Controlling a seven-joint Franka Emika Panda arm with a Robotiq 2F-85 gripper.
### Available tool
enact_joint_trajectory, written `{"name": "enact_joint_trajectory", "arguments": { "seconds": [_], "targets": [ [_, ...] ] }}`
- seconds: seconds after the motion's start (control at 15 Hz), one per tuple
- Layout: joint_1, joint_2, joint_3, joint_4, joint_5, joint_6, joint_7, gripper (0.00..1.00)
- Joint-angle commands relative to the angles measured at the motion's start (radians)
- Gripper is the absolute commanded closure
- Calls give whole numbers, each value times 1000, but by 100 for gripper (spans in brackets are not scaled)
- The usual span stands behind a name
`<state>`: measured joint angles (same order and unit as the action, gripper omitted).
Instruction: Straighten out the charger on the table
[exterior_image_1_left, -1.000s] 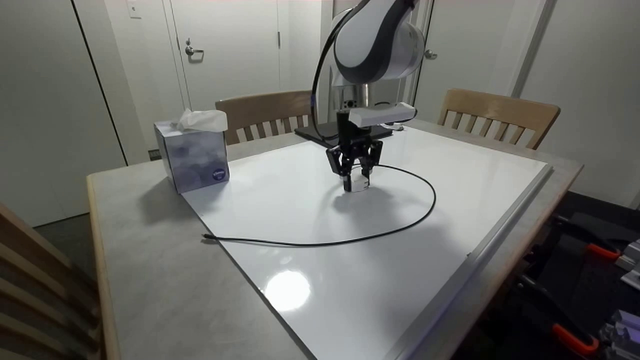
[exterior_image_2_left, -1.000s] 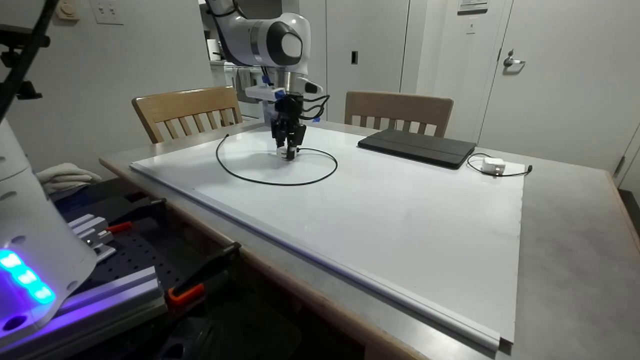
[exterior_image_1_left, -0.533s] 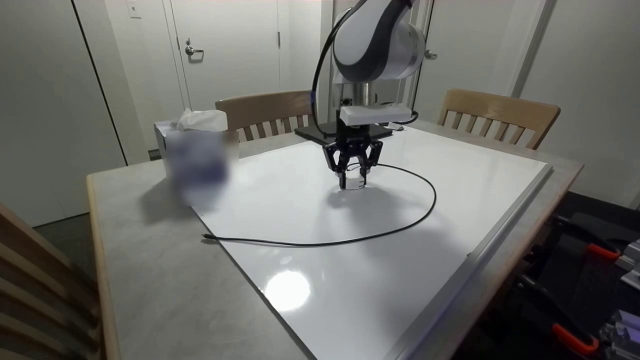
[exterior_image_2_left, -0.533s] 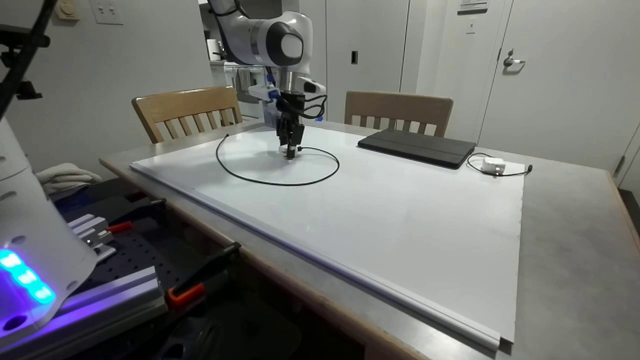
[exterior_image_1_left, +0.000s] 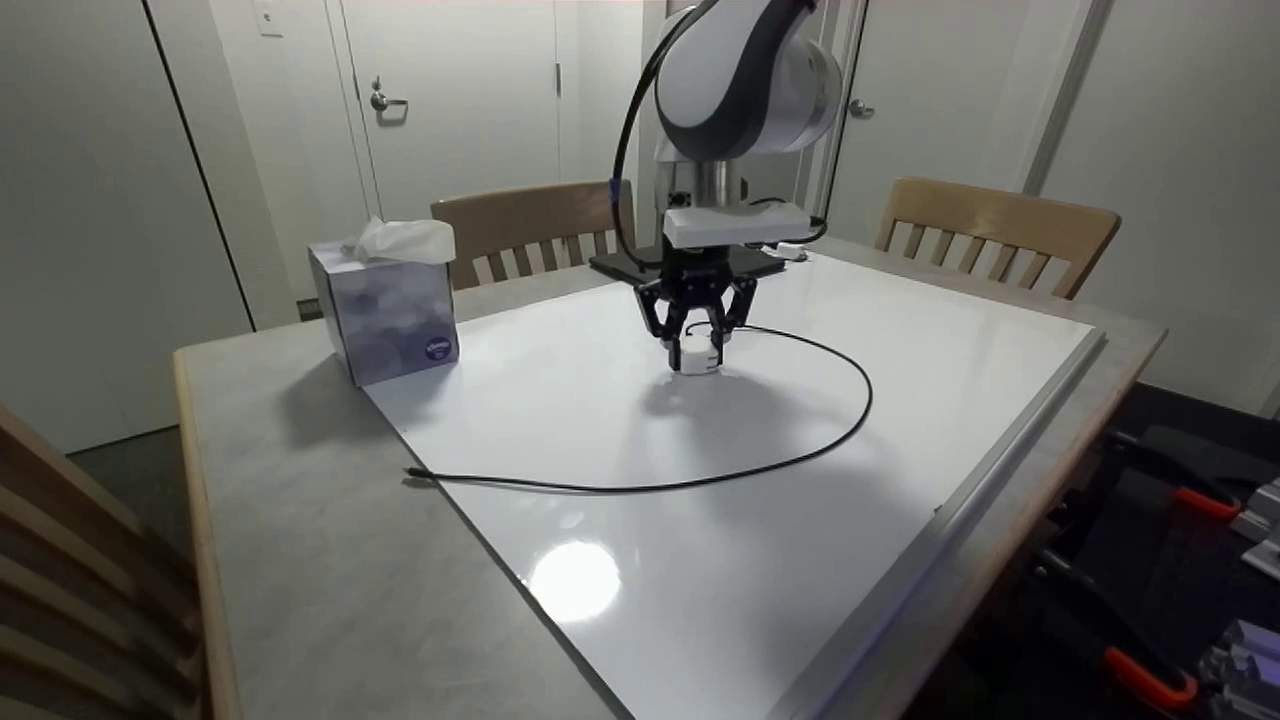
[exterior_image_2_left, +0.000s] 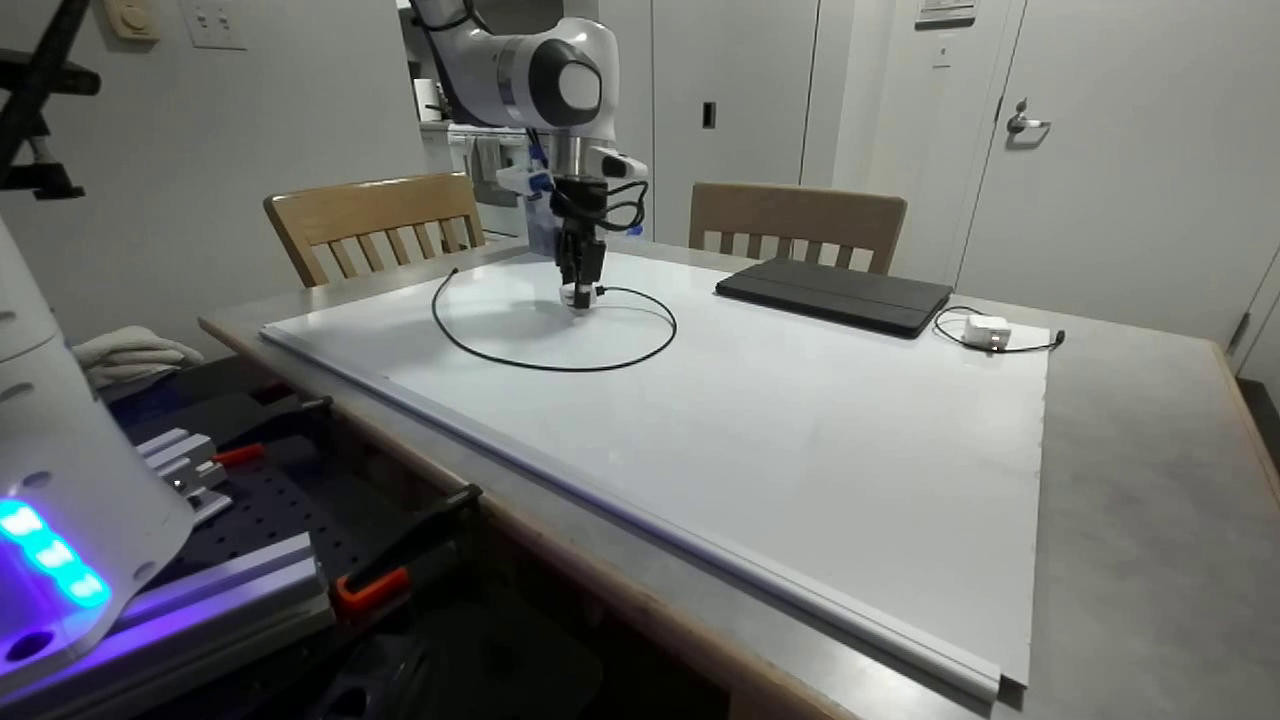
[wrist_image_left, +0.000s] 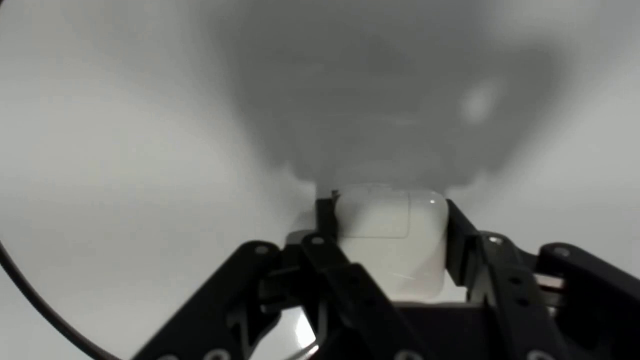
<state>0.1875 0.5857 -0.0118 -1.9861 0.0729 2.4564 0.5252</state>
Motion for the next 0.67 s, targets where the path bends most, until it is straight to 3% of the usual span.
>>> {"name": "enact_joint_trajectory", "arguments": {
  "seconds": [0.0,0.2,0.4,0.47,0.6],
  "targets": [
    [13,-2,-34,36,38,32,104,74],
    [-22,0,-57,65,70,49,199,74],
    [-113,-12,-27,49,198,70,175,74],
    [-63,-2,-53,64,133,41,189,49],
    [-99,-2,-50,64,169,49,182,49]
  ]
}}
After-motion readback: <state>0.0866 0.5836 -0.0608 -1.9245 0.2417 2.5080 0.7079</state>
